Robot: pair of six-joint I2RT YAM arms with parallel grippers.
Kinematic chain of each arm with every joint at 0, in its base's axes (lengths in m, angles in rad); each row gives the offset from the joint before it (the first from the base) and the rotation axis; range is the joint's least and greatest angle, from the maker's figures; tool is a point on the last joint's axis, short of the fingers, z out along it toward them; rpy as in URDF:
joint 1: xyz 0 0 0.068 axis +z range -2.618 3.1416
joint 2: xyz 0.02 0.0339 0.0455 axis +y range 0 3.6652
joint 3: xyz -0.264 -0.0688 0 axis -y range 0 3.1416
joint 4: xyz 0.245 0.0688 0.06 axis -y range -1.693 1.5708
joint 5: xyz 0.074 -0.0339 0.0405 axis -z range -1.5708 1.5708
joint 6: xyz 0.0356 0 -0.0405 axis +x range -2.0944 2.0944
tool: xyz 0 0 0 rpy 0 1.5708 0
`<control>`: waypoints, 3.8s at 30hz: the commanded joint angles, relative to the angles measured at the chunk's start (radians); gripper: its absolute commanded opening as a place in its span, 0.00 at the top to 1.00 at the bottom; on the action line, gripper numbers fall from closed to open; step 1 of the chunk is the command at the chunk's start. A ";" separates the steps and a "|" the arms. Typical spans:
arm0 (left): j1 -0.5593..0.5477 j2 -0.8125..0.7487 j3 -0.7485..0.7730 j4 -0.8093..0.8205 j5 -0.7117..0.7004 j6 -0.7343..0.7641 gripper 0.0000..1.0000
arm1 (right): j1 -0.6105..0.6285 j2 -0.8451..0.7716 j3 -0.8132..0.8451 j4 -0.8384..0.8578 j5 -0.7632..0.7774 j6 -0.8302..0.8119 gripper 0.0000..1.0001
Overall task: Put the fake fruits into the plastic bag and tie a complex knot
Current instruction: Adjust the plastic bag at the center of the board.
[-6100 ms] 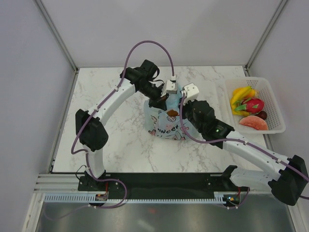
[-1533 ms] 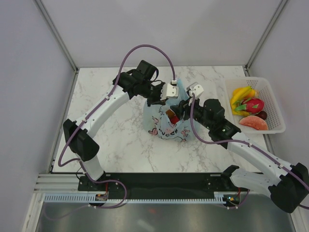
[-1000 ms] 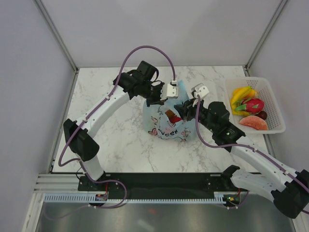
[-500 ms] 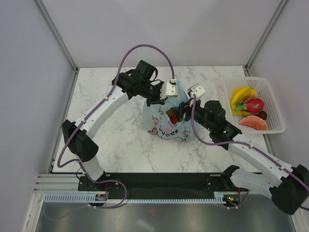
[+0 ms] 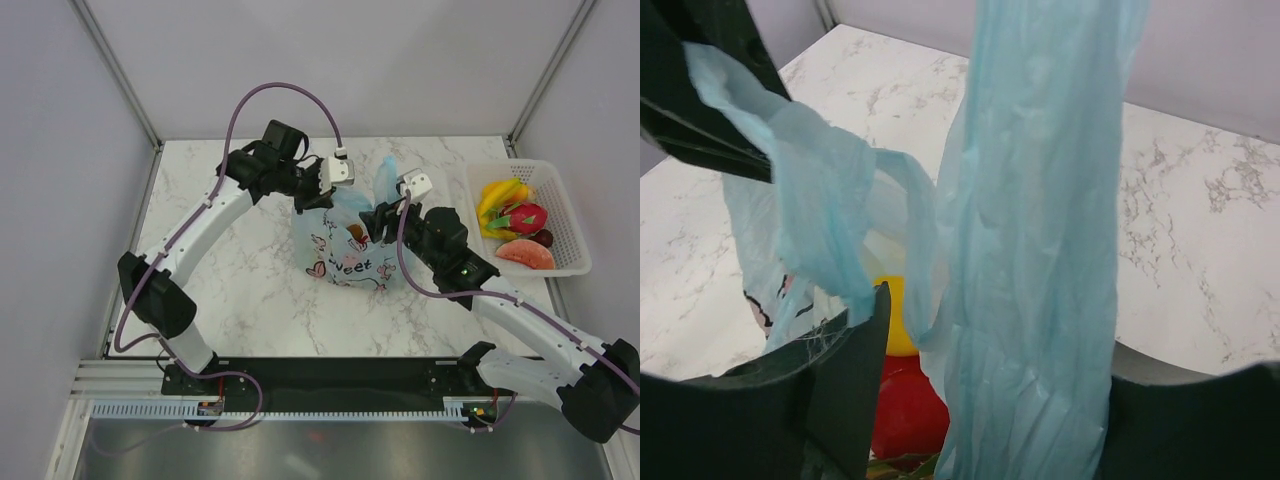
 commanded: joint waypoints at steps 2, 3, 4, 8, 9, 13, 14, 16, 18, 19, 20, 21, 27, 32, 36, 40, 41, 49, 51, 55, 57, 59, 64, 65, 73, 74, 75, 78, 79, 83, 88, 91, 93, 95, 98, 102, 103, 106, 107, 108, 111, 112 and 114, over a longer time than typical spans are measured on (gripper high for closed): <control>0.021 -0.076 -0.031 0.111 0.071 -0.067 0.98 | -0.003 0.009 0.005 0.103 0.119 0.046 0.39; 0.026 -0.083 -0.039 0.123 0.094 -0.073 0.98 | -0.003 0.009 0.003 0.116 0.124 0.050 0.39; 0.030 -0.088 -0.064 0.151 0.104 -0.082 0.98 | -0.004 0.011 0.003 0.138 0.127 0.055 0.39; 0.069 -0.123 -0.136 0.241 0.178 -0.110 0.98 | -0.001 0.032 0.011 0.173 0.158 0.082 0.39; 0.075 -0.132 -0.150 0.263 0.216 -0.116 0.98 | 0.001 0.038 0.013 0.178 0.168 0.089 0.39; 0.095 -0.168 -0.209 0.338 0.279 -0.147 0.98 | 0.011 0.078 0.039 0.186 0.236 0.095 0.41; 0.098 -0.169 -0.213 0.352 0.289 -0.151 0.98 | 0.019 0.101 0.048 0.175 0.269 0.089 0.41; 0.100 -0.168 -0.220 0.377 0.322 -0.167 0.98 | 0.040 0.119 0.068 0.159 0.318 0.060 0.41; 0.104 -0.168 -0.222 0.401 0.345 -0.180 0.98 | 0.088 0.139 0.074 0.156 0.407 0.037 0.41; 0.104 -0.166 -0.225 0.407 0.347 -0.194 0.98 | 0.118 0.146 0.082 0.144 0.444 0.020 0.41; 0.106 -0.166 -0.226 0.413 0.345 -0.199 0.98 | 0.132 0.159 0.088 0.136 0.493 0.012 0.42; 0.106 -0.168 -0.228 0.420 0.342 -0.202 0.98 | 0.143 0.162 0.091 0.130 0.559 0.007 0.43; 0.112 -0.174 -0.246 0.443 0.313 -0.222 0.98 | 0.177 0.147 0.095 0.097 0.714 -0.009 0.75; 0.115 -0.175 -0.248 0.464 0.310 -0.243 0.98 | 0.185 0.117 0.109 0.021 0.788 -0.029 1.00; 0.119 -0.184 -0.259 0.502 0.333 -0.266 0.98 | 0.188 0.074 0.108 -0.052 0.854 -0.029 1.00; 0.135 -0.215 -0.320 0.610 0.411 -0.334 0.98 | 0.188 0.038 0.126 -0.114 0.871 -0.020 1.00; 0.136 -0.221 -0.332 0.636 0.430 -0.349 0.98 | 0.188 0.035 0.131 -0.124 0.871 -0.017 1.00; 0.146 -0.266 -0.496 1.068 0.540 -0.677 0.91 | 0.188 0.046 0.244 -0.288 0.882 0.061 1.00; 0.146 -0.254 -0.521 1.092 0.534 -0.707 0.87 | 0.188 0.047 0.246 -0.295 0.897 0.078 1.00; 0.149 -0.257 -0.597 1.186 0.504 -0.924 0.85 | 0.188 0.061 0.240 -0.296 0.926 0.098 1.00; 0.150 -0.261 -0.610 1.323 0.445 -0.917 0.72 | 0.188 0.064 0.235 -0.296 0.932 0.106 1.00; 0.153 -0.266 -0.611 1.322 0.427 -0.929 0.26 | 0.189 0.067 0.232 -0.296 0.944 0.109 1.00; 0.188 -0.284 -0.621 1.324 0.398 -0.960 0.05 | 0.185 0.055 0.232 -0.293 0.965 0.107 1.00; 0.192 -0.290 -0.634 1.360 0.367 -0.978 0.01 | 0.183 0.054 0.232 -0.295 0.969 0.107 1.00; 0.219 -0.323 -0.797 1.644 0.203 -1.176 0.00 | 0.172 0.058 0.224 -0.290 0.957 0.127 1.00; 0.218 -0.323 -0.783 1.604 0.221 -1.168 0.00 | 0.171 0.060 0.226 -0.292 0.957 0.129 1.00; 0.215 -0.329 -0.748 1.563 0.227 -1.135 0.00 | 0.166 0.061 0.227 -0.290 0.955 0.130 1.00; 0.202 -0.400 -0.762 1.461 0.178 -1.066 0.00 | 0.157 0.067 0.232 -0.290 0.954 0.136 1.00; 0.181 -0.428 -0.778 1.432 0.140 -1.044 0.00 | 0.157 0.069 0.232 -0.289 0.957 0.139 1.00; 0.065 -0.519 -0.786 1.262 -0.227 -0.905 0.00 | 0.155 0.090 0.243 -0.290 0.981 0.162 1.00; -0.135 -0.565 -0.808 1.236 -0.619 -0.849 0.00 | 0.155 0.110 0.252 -0.287 0.968 0.168 1.00; -0.218 -0.534 -0.792 1.246 -0.811 -0.846 0.00 | 0.155 0.104 0.249 -0.281 0.960 0.167 1.00; -0.262 -0.498 -0.777 1.272 -0.898 -0.829 0.00 | 0.155 0.097 0.247 -0.279 0.955 0.167 1.00; -0.296 -0.462 -0.777 1.317 -0.992 -0.756 0.00 | 0.154 0.089 0.246 -0.279 0.954 0.165 1.00; -0.344 -0.421 -0.768 1.384 -1.104 -0.688 0.00 | 0.152 0.078 0.246 -0.278 0.946 0.165 1.00; -0.373 -0.352 -0.748 1.423 -1.224 -0.645 0.00 | 0.149 0.063 0.246 -0.278 0.938 0.165 1.00; -0.377 -0.347 -0.749 1.449 -1.262 -0.638 0.00 | 0.148 0.063 0.243 -0.278 0.938 0.165 1.00; -0.393 -0.355 -0.749 1.461 -1.357 -0.625 0.00 | 0.145 0.058 0.244 -0.279 0.938 0.162 1.00; -0.393 -0.364 -0.751 1.458 -1.374 -0.627 0.00 | 0.142 0.057 0.243 -0.279 0.938 0.161 1.00; -0.394 -0.376 -0.753 1.448 -1.379 -0.631 0.00 | 0.139 0.057 0.243 -0.281 0.935 0.162 1.00; -0.394 -0.453 -0.746 1.348 -1.348 -0.676 0.00 | 0.132 0.058 0.246 -0.279 0.929 0.159 1.00; -0.394 -0.471 -0.742 1.325 -1.315 -0.691 0.00 | 0.131 0.060 0.246 -0.279 0.928 0.159 1.00; -0.393 -0.520 -0.728 1.270 -1.295 -0.731 0.00 | 0.126 0.063 0.244 -0.278 0.922 0.161 1.00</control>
